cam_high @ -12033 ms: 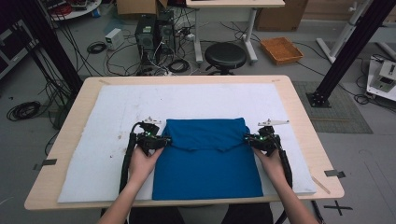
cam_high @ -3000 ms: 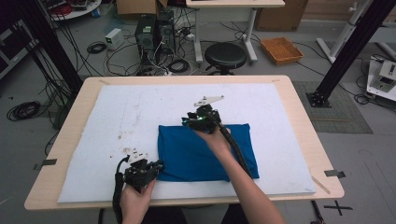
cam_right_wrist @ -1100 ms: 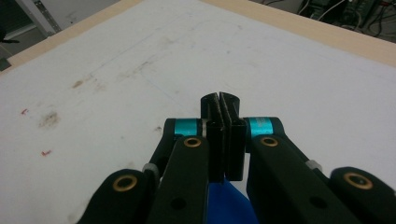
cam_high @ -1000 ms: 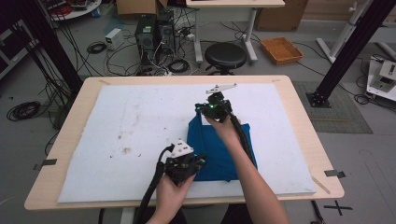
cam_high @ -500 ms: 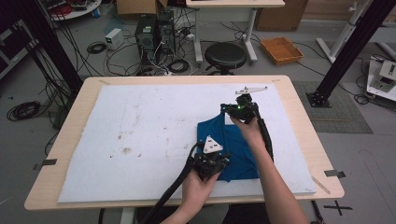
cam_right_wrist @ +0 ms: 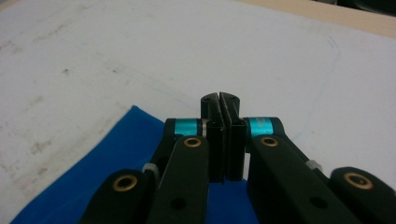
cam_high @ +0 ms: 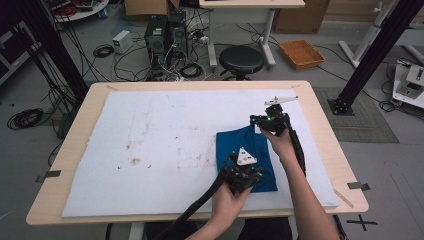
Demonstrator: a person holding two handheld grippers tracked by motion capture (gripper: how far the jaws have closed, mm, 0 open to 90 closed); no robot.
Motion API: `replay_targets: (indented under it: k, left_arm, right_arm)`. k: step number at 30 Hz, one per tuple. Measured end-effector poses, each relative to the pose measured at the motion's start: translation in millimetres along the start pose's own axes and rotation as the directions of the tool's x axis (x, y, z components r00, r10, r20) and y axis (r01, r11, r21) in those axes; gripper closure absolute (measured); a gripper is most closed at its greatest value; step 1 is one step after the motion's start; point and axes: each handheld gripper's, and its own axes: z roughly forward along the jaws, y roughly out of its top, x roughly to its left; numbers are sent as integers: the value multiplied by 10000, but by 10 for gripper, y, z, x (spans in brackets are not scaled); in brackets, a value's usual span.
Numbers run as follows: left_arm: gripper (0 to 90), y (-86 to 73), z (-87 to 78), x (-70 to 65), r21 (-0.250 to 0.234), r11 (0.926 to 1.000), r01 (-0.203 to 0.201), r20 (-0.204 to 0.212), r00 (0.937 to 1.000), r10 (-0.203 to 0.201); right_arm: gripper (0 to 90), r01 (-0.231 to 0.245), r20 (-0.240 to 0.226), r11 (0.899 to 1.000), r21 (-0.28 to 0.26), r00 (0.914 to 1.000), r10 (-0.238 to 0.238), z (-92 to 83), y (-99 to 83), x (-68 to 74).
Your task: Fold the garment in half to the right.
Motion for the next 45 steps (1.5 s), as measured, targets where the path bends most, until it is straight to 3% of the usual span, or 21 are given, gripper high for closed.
replay_targets:
  k: [3, 10, 12, 15, 18, 22, 26, 28, 31, 33, 39, 40, 42, 45]
  left_arm:
    - [877, 17, 114, -45, 135, 9999, -35, 22, 10000, 34]
    - [871, 34, 298, -109, 239, 9997, -43, 211, 9998, 38]
    - [831, 26, 308, -117, 126, 9999, -57, 505, 9987, 51]
    - [654, 20, 268, -140, -217, 9994, -259, 785, 9965, 275]
    - [606, 40, 141, -125, -469, 9973, -558, 708, 9957, 591]
    - [560, 69, -105, -12, -696, 9946, -764, 274, 9965, 785]
    - [552, 44, -354, 197, -879, 9927, -822, -284, 9964, 800]
    - [552, 11, -460, 315, -933, 9937, -627, -528, 9969, 579]
    - [551, -45, -609, 472, -894, 9951, -418, -840, 9959, 343]
    - [552, -79, -698, 552, -801, 9957, -468, -1090, 9933, 379]
    - [552, -186, -920, 701, -846, 9957, -384, -1519, 9881, 252]
    - [552, -203, -956, 723, -847, 9957, -379, -1555, 9875, 244]
    - [552, -238, -1027, 759, -920, 9952, -321, -1671, 9858, 164]
    - [552, -290, -1148, 819, -1018, 9942, -347, -1850, 9826, 154]
  right_arm:
    - [897, -193, 142, 9997, 135, 9997, 192, -26, -75, -105]
    - [895, 124, 764, 9971, 754, 9969, -181, -28, -138, -199]
    - [891, 218, 1103, 9947, 1010, 9934, -330, -16, -157, -201]
    - [803, 224, 1601, 9938, 1086, 9863, -397, -25, -179, -197]
    - [759, -86, 1863, 9975, 706, 9825, -47, -77, -226, -219]
    - [744, -555, 1582, 9976, 415, 9862, 483, -158, -306, -229]
    - [698, -856, 1127, 9959, 281, 9903, 819, -167, -362, -197]
    - [747, -870, 1144, 9944, 597, 9902, 798, -111, -404, -178]
    - [898, -750, 1294, 9913, 1086, 9897, 607, -24, -482, -185]
    - [900, -815, 1475, 9886, 1270, 9871, 624, -11, -502, -192]
    - [900, -838, 2122, 9909, 1055, 9754, 599, -84, -492, -208]
    - [893, -970, 2150, 9891, 1106, 9740, 715, -89, -498, -216]
    - [786, -1206, 2336, 9867, 1090, 9679, 925, -101, -505, -224]
    - [700, -1319, 2250, 9877, 845, 9681, 1100, -176, -510, -211]
